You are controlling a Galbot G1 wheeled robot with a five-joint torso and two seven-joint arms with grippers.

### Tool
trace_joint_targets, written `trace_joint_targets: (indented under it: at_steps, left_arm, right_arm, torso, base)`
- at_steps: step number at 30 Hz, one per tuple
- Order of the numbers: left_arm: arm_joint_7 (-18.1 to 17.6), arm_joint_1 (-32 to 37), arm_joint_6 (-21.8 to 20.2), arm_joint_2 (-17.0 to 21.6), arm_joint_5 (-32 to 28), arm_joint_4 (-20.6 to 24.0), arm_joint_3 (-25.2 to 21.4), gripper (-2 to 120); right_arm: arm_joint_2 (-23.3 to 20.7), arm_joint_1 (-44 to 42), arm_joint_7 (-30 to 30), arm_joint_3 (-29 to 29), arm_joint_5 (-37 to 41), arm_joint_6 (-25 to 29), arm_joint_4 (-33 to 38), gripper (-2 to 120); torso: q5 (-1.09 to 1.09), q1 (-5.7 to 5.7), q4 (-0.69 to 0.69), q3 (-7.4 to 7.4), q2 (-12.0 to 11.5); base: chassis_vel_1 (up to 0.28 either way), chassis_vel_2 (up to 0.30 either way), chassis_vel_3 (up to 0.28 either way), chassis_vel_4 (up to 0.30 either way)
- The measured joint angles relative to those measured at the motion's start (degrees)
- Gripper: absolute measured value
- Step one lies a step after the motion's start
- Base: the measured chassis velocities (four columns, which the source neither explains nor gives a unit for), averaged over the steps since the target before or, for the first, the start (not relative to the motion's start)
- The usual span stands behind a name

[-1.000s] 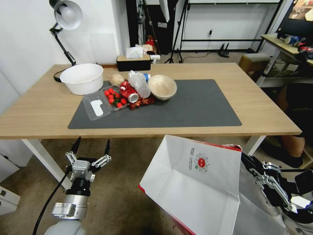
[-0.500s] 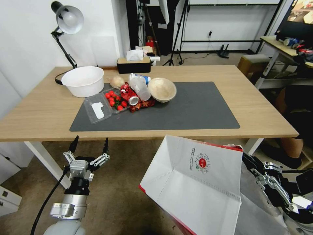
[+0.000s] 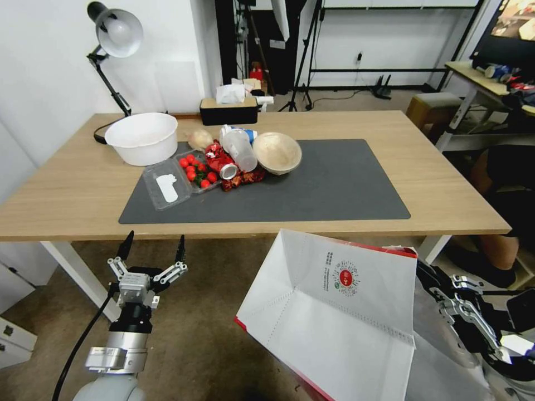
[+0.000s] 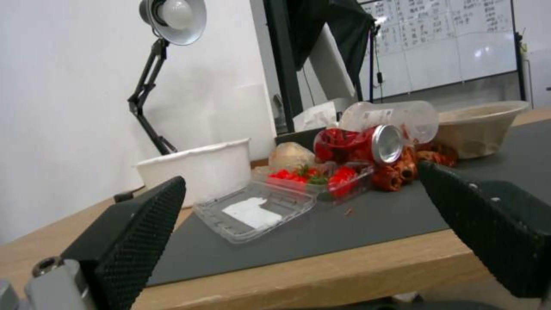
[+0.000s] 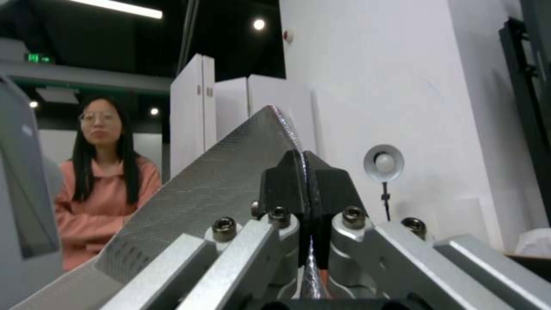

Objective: Pick up the food delivery bag from the floor and place it on the table.

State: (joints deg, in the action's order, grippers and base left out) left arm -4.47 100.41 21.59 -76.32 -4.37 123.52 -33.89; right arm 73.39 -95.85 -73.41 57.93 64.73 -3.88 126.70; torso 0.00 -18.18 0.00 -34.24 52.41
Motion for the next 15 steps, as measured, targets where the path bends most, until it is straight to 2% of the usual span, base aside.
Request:
trace_joint_targets:
  at_steps: [3, 9, 14, 15]
  left_arm:
    - [0.0, -0.1, 0.0, 0.0, 0.2, -0.1, 0.1, 100]
    - [0.0, -0.1, 0.0, 0.0, 0.3, -0.2, 0.1, 100]
    - [-0.1, -0.1, 0.0, 0.0, 0.4, -0.4, 0.2, 100]
    - [-0.1, -0.2, 0.0, 0.0, 0.4, -0.5, 0.2, 100]
  right_arm:
    - [-0.9, 0.3, 3.0, -0.1, 2.3, 0.0, 1.5, 0]
    - [-1.7, 0.6, 5.0, -0.2, 3.5, -0.1, 2.6, 0]
    - [-2.9, 1.0, 9.6, -1.2, 5.1, 0.8, 4.7, 0]
    - [-3.5, 1.2, 12.1, -1.8, 6.0, 1.7, 5.7, 0]
  torso:
    - [0.00, 0.03, 0.00, 0.04, -0.1]
    - [0.00, 0.05, 0.00, 0.07, -0.1]
    - [0.00, 0.07, 0.00, 0.11, -0.2]
    - [0.00, 0.08, 0.00, 0.12, -0.2]
  base:
    - [0.000, 0.000, 0.000, 0.000]
    - [0.000, 0.000, 0.000, 0.000]
    - [0.000, 0.000, 0.000, 0.000]
    - [0.000, 0.000, 0.000, 0.000]
